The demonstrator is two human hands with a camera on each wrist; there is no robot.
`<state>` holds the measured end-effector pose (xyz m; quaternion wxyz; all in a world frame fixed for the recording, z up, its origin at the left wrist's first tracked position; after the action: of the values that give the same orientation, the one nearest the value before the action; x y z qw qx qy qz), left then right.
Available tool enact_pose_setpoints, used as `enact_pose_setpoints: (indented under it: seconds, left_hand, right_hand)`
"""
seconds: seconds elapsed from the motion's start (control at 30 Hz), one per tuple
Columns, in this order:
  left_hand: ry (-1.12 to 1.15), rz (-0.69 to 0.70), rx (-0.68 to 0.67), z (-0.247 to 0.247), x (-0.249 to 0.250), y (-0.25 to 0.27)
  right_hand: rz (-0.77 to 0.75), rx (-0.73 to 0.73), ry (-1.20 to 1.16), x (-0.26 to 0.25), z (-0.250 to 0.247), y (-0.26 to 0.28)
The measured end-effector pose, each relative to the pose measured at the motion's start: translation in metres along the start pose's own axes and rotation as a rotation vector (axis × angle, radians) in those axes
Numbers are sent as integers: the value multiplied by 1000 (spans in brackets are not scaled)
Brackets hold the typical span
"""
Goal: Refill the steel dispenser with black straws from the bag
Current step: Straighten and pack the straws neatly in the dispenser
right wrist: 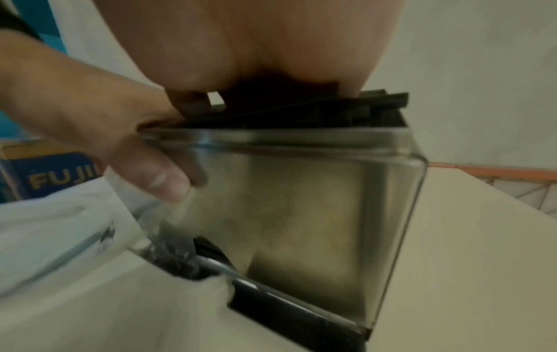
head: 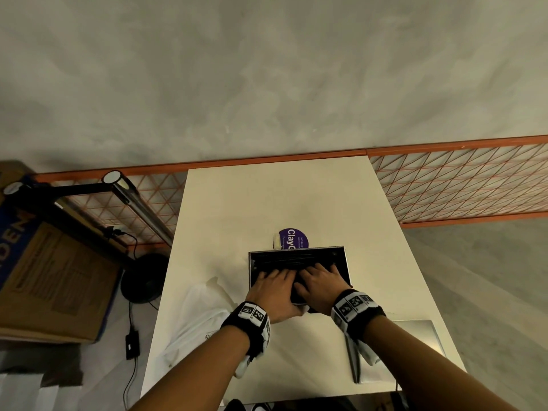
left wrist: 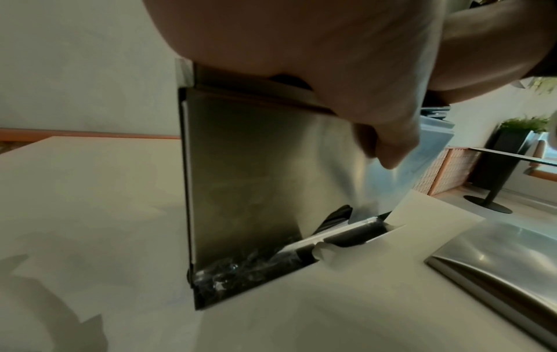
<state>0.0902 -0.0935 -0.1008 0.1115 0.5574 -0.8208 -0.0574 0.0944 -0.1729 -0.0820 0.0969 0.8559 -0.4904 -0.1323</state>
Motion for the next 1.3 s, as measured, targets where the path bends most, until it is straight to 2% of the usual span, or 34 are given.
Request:
enact_pose_setpoints:
  seconds: [0.1,0.17,0.33,0.47,0.63,0.77,0.87,1.07,1.3]
  left_hand:
    - [-7,15,25,-1,2,3]
    - [-20,26,36,0,3,5]
    - [-5,37,38,1,4,8]
    - [-16,43,49,4,7,11]
    - [-44,13,68,9,6,12]
    - [-45,-12,38,9,2,9]
    - [-51,4,26,6,3,7]
    - [-77,49,75,6,9,12]
    - [-95,27,128,-2,10,16]
  right_hand:
    - [-20,-110,19,0,4,-4]
    - [10,-126,7,3,1,-5]
    - [29,-68,138,-3,0,-3]
    - [45,-41,119,-1,1,-2]
    - [-54,-55,52,-4,5,0]
    - [91,-44,26,18,4,3]
    - [128,-58,47,25,10,2]
    - [16,-141,60,10,12,4]
    - [-30,4,84,-6,-2,3]
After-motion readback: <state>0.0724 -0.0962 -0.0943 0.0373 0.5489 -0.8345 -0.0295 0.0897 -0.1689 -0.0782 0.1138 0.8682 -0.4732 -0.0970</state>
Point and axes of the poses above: each hand's wrist, its own y-axis away from the middle knuckle, its own z-axis out of the palm, x = y × z, the point moved 10 cm from there along -y, towards the middle knuckle, and after that the axes turned 6 degrees about -y, right-handed, at the moved point
